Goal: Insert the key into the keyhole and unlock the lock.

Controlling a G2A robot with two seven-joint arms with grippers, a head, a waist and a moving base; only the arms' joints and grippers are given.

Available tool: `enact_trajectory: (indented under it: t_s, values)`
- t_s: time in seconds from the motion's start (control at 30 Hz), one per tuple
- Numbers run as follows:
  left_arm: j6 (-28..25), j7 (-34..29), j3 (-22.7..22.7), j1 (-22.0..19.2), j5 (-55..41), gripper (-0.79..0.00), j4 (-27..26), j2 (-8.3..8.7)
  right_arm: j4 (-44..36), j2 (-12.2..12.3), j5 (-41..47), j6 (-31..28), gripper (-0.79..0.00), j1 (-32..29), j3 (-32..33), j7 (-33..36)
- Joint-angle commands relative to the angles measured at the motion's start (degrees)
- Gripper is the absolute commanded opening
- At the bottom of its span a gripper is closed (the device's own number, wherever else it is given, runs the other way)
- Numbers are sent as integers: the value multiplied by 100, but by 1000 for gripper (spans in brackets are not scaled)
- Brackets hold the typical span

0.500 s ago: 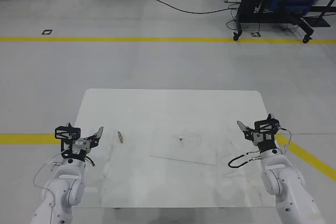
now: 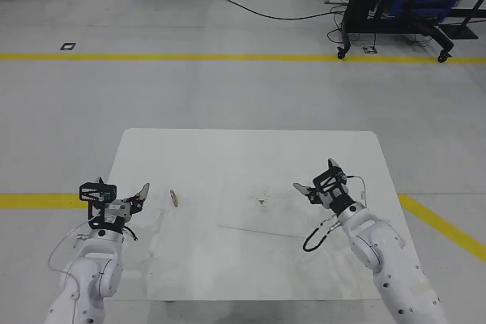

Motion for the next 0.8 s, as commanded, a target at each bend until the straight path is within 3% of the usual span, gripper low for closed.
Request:
enact_trajectory:
  t_s: [0.0,0.1,0.5,0.77]
  values:
    - [0,0,0,0,0,0,0,0,165,-31,-114,-193,0,270,-321,141]
    - [0,0,0,0,0,0,0,0,263,-59,-194,-222,0,480,-516,451]
    - [0,0,0,0,0,0,0,0,280,-58,-259,-264,0,476,-557,483]
    - [0,0,0,0,0,0,0,0,869,-99,-445,-1567,0,1120,-1206,891]
